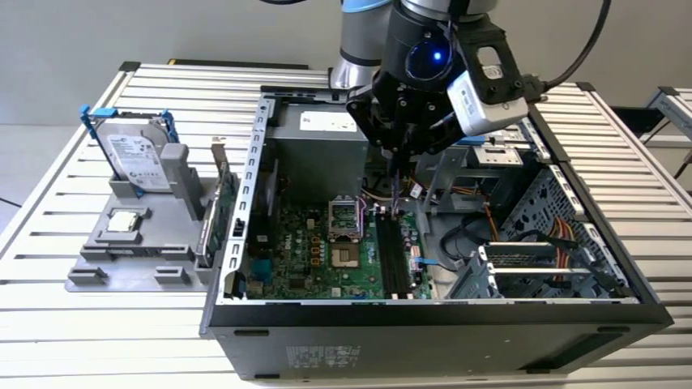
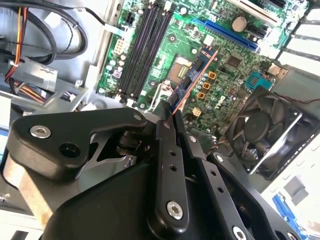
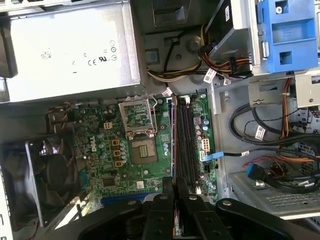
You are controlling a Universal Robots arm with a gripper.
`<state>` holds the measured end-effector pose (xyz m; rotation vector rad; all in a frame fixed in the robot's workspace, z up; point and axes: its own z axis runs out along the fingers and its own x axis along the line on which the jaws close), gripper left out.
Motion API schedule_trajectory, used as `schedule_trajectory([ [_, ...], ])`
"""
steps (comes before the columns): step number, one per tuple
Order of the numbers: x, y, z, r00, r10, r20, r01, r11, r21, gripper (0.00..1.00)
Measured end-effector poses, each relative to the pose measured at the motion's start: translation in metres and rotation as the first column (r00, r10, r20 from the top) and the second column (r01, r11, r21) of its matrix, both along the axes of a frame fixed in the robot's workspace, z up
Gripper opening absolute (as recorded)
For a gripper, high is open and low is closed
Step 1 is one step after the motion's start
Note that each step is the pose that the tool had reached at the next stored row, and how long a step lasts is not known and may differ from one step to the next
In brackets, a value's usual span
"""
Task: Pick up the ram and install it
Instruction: 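Insert the ram into the slot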
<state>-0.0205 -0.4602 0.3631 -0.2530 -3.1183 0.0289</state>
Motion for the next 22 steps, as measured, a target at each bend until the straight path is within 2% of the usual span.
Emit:
schedule_trajectory([
  [9, 0.0, 0.0, -0.0001, 0.9988, -0.048, 0.0001, 0.048, 0.9988, 0.0002, 0.0],
  [22, 0.0, 0.0, -0.0001, 0.9945, -0.105, 0.0001, 0.105, 0.9945, 0.0002, 0.0],
])
